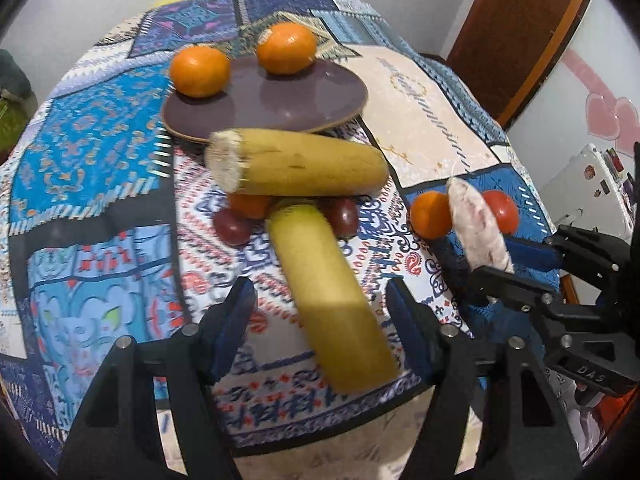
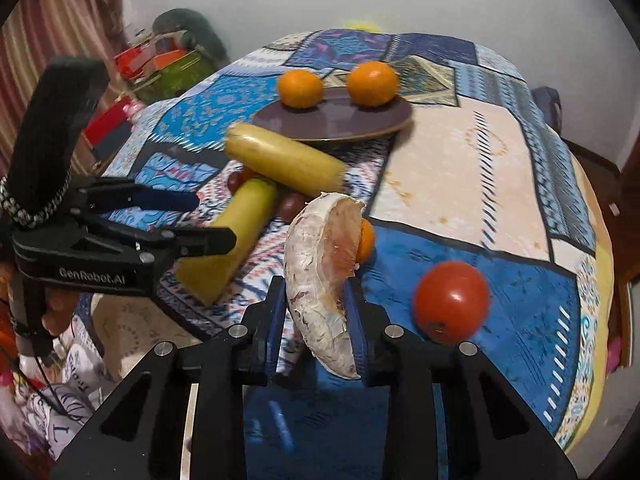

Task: Organize fruits
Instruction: 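Grasp the peeled pomelo segment with the right gripper while the left grasps a yellow banana piece, then lift and carry the pomelo segment and banana piece over the brown plate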

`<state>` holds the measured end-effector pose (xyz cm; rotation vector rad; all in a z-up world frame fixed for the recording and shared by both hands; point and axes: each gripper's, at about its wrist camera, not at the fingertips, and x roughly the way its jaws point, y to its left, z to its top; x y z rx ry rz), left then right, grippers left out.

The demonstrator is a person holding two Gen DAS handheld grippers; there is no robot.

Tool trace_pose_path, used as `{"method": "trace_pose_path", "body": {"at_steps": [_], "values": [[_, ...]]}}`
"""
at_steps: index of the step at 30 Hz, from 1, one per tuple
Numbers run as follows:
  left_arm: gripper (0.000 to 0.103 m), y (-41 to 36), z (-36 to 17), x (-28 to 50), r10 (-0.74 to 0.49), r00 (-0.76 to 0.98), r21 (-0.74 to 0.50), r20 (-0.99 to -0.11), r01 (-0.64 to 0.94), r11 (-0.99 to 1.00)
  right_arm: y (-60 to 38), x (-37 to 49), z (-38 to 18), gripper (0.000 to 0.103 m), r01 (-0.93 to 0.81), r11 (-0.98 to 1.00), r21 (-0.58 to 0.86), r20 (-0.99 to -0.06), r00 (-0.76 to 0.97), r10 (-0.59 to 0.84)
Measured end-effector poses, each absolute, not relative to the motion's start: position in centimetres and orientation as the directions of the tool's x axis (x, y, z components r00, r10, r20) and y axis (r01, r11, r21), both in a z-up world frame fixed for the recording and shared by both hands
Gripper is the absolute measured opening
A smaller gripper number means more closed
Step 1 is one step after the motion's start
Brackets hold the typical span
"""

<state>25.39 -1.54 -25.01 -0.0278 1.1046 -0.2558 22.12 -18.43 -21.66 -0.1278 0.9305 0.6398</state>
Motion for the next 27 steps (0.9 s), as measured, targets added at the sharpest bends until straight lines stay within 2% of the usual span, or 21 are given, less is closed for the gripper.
{"method": "trace_pose_path", "body": {"at_steps": [1,3,7,12,17,20,22,27], "values": [[0.060,-1.9,-25.4,25.7,-0.212,0.415,-0.143,-0.885,0.193,0.971,-18.6,22.2,-21.7,0.027,-0.558,0.813,0.168,-0.778,0.431,0.456],[0.050,-2.2,-26.1,26.1,-0.206,0.400,-0.140,-0.893,0.188,0.972,-18.9,22.6,-21.8,0.027,-0.546,0.819,0.178,-0.777,0.433,0.458],[0.047,-2.1,-26.3,26.0,-0.210,0.424,-0.138,-0.881,0.193,0.971,-19.4,22.9,-22.1,0.027,-0.531,0.826,0.191,-0.776,0.434,0.458],[0.039,-0.5,-26.0,25.1,-0.232,0.422,-0.156,-0.876,0.208,0.966,-19.5,23.4,-22.5,0.030,-0.513,0.833,0.210,-0.782,0.423,0.458],[0.039,1.1,-25.8,24.0,-0.238,0.414,-0.157,-0.879,0.219,0.963,-19.1,23.6,-22.6,0.030,-0.518,0.829,0.212,-0.786,0.414,0.460],[0.039,1.3,-25.8,23.9,-0.241,0.408,-0.161,-0.881,0.221,0.962,-19.1,23.6,-22.5,0.035,-0.508,0.833,0.220,-0.786,0.414,0.460],[0.039,1.2,-25.9,24.1,-0.235,0.408,-0.156,-0.882,0.219,0.963,-19.3,23.5,-22.6,0.049,-0.495,0.841,0.218,-0.789,0.417,0.451],[0.039,0.7,-26.3,24.7,-0.226,0.412,-0.145,-0.883,0.219,0.965,-19.6,23.8,-23.1,0.051,-0.474,0.852,0.220,-0.801,0.410,0.435]]}}
